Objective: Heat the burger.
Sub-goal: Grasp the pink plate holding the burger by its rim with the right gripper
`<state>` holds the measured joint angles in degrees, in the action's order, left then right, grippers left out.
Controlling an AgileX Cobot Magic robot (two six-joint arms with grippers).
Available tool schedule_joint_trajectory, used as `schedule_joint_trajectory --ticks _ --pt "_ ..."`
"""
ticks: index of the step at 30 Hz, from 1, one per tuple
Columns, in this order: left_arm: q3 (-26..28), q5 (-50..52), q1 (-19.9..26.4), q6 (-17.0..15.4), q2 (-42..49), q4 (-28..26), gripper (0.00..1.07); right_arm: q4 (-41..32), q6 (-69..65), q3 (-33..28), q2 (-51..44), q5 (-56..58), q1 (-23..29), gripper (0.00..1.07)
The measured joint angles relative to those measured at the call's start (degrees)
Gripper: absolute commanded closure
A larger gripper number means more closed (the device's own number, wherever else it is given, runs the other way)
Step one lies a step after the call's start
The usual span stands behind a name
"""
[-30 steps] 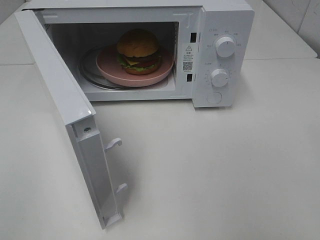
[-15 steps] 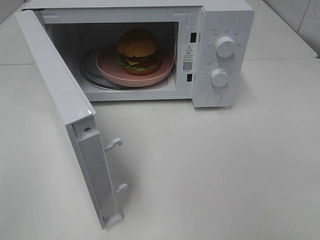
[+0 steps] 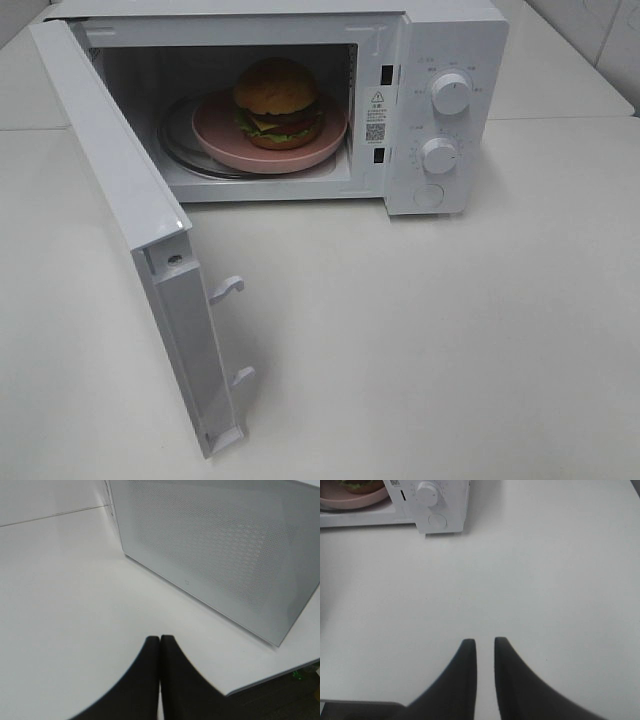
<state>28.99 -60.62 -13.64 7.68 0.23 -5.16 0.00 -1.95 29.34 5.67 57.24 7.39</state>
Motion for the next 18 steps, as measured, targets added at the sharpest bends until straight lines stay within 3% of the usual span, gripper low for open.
schedule_joint_trajectory --ticks 6,18 --pt "0.00 0.00 0.00 0.00 0.00 0.00 1.06 0.00 0.17 -0.17 -5.84 0.00 0.00 0.92" --pt "0.00 0.00 0.00 0.00 0.00 0.00 1.06 0.00 0.80 -0.23 -5.96 0.06 0.00 0.90"
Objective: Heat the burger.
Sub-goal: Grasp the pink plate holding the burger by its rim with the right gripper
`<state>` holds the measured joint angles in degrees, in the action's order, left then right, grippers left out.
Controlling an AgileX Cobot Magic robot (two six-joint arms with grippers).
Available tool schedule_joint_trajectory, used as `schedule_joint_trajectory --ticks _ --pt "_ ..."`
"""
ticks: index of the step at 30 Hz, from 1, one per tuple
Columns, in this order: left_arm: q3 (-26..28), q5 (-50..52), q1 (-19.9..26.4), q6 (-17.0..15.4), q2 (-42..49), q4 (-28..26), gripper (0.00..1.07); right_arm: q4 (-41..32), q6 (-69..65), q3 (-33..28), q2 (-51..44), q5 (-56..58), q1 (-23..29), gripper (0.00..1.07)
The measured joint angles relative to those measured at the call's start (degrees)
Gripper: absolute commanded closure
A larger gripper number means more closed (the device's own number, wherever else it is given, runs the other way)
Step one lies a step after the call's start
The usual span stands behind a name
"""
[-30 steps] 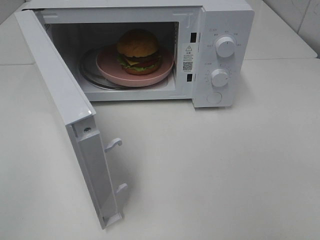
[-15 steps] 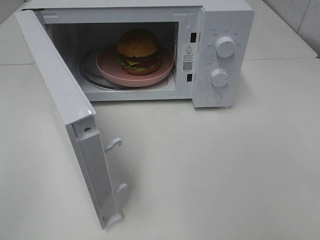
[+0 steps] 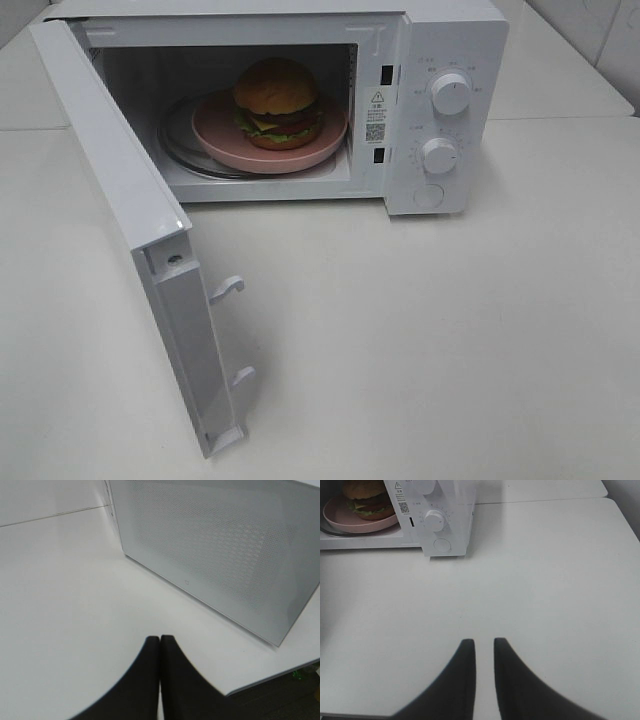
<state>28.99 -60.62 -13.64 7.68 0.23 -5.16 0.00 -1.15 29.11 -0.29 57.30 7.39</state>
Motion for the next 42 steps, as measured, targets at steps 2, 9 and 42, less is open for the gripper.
schedule_joint_trajectory --ticks 2,9,42 --pt "0.00 0.00 0.00 0.00 0.00 0.00 1.06 0.00 0.00 0.00 0.00 0.00 0.00 0.90" --pt "0.00 0.00 0.00 0.00 0.00 0.00 1.06 0.00 0.00 0.00 0.00 0.00 0.00 0.89" --pt "0.00 0.00 0.00 0.00 0.00 0.00 1.06 0.00 0.00 0.00 0.00 0.00 0.00 0.87"
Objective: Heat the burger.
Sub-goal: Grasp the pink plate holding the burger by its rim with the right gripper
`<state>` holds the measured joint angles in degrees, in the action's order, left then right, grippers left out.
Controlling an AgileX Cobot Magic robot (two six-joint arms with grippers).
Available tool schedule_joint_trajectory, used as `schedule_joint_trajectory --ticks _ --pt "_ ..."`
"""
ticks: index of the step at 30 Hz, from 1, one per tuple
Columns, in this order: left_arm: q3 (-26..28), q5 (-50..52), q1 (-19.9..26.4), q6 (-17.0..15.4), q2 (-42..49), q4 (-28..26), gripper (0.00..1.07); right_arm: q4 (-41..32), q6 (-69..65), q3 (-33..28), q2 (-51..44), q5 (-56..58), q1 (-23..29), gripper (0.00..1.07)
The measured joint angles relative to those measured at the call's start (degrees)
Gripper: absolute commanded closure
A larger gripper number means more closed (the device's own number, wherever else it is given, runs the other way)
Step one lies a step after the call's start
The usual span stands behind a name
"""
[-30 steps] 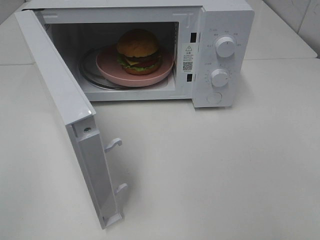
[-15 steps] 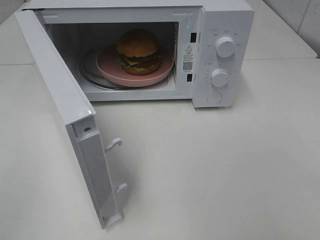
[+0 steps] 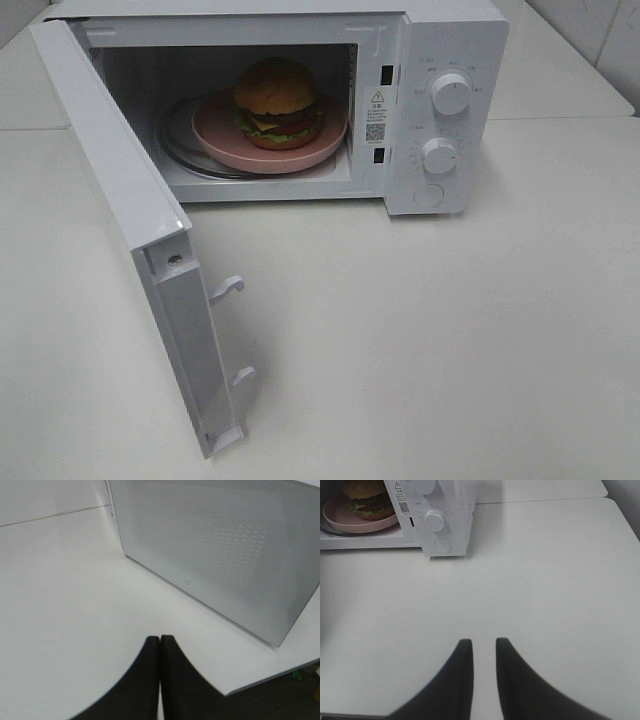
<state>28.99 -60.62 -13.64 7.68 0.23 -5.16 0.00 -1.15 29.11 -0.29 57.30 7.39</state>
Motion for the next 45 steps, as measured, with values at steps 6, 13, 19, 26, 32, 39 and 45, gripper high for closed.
schedule_joint_trajectory --ticks 6,13,19,26,32,39,45 --pt "0.00 0.00 0.00 0.00 0.00 0.00 1.06 0.00 0.00 0.00 0.00 0.00 0.00 0.86" --pt "0.00 0.00 0.00 0.00 0.00 0.00 1.06 0.00 0.00 0.00 0.00 0.00 0.00 0.83" --pt "0.00 0.00 0.00 0.00 0.00 0.00 1.06 0.00 0.11 0.00 0.00 0.00 0.00 0.76" --pt "0.00 0.00 0.00 0.00 0.00 0.00 1.06 0.00 1.15 0.80 3.90 -1.83 0.00 0.71" --pt "0.00 0.00 0.00 0.00 0.00 0.00 1.06 0.00 3.09 1.09 14.78 -9.28 0.00 0.70" --pt "0.00 0.00 0.00 0.00 0.00 0.00 1.06 -4.01 8.08 1.09 24.41 -17.65 0.00 0.62" --pt "0.00 0.00 0.00 0.00 0.00 0.00 1.06 -12.43 18.79 1.09 37.59 -25.90 0.00 0.47"
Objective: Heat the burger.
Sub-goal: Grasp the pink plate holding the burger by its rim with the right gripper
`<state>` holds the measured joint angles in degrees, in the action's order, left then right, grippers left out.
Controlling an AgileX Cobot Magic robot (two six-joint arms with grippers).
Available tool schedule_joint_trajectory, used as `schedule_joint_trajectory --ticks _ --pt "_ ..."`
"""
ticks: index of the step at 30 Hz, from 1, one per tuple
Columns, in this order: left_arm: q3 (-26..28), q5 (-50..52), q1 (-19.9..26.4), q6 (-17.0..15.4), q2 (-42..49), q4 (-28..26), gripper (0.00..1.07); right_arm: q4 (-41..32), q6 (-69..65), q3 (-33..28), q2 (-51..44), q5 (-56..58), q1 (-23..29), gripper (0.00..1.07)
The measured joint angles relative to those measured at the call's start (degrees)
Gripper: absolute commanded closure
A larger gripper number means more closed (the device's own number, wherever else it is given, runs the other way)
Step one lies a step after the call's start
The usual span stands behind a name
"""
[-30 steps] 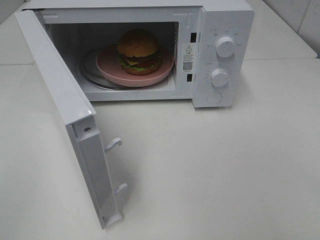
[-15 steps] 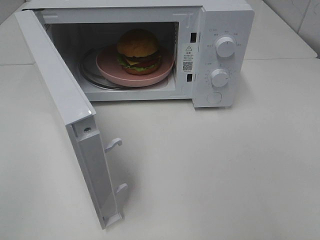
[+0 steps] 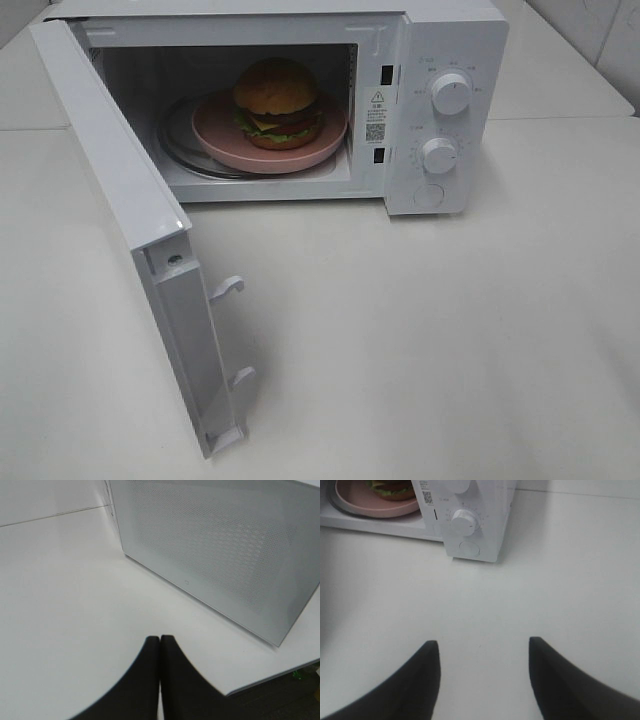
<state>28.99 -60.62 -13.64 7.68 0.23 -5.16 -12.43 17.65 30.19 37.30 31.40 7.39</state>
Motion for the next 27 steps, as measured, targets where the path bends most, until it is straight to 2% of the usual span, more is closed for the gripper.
schedule_joint_trajectory --ticks 6,8,15,16,20,22,27 --pt "0.00 0.00 0.00 0.00 0.00 0.00 1.06 -7.91 9.91 0.00 9.51 -4.76 0.23 0.43" --pt "0.00 0.00 0.00 0.00 0.00 0.00 1.06 -11.46 15.76 0.11 15.01 -7.73 2.06 0.44" --pt "0.00 0.00 0.00 0.00 0.00 0.00 1.06 -12.15 22.57 3.27 26.87 -11.86 8.48 0.46" --pt "0.00 0.00 0.00 0.00 0.00 0.00 1.06 -12.32 24.47 4.93 30.19 -12.55 11.06 0.46" --pt "0.00 0.00 0.00 0.00 0.00 0.00 1.06 -12.38 28.59 7.85 34.72 -13.64 14.32 0.46" --pt "0.00 0.00 0.00 0.00 0.00 0.00 1.06 -12.38 35.07 11.29 40.05 -15.36 17.93 0.46" --pt "0.00 0.00 0.00 0.00 0.00 0.00 1.06 -12.38 41.94 13.87 44.29 -17.70 21.03 0.46"
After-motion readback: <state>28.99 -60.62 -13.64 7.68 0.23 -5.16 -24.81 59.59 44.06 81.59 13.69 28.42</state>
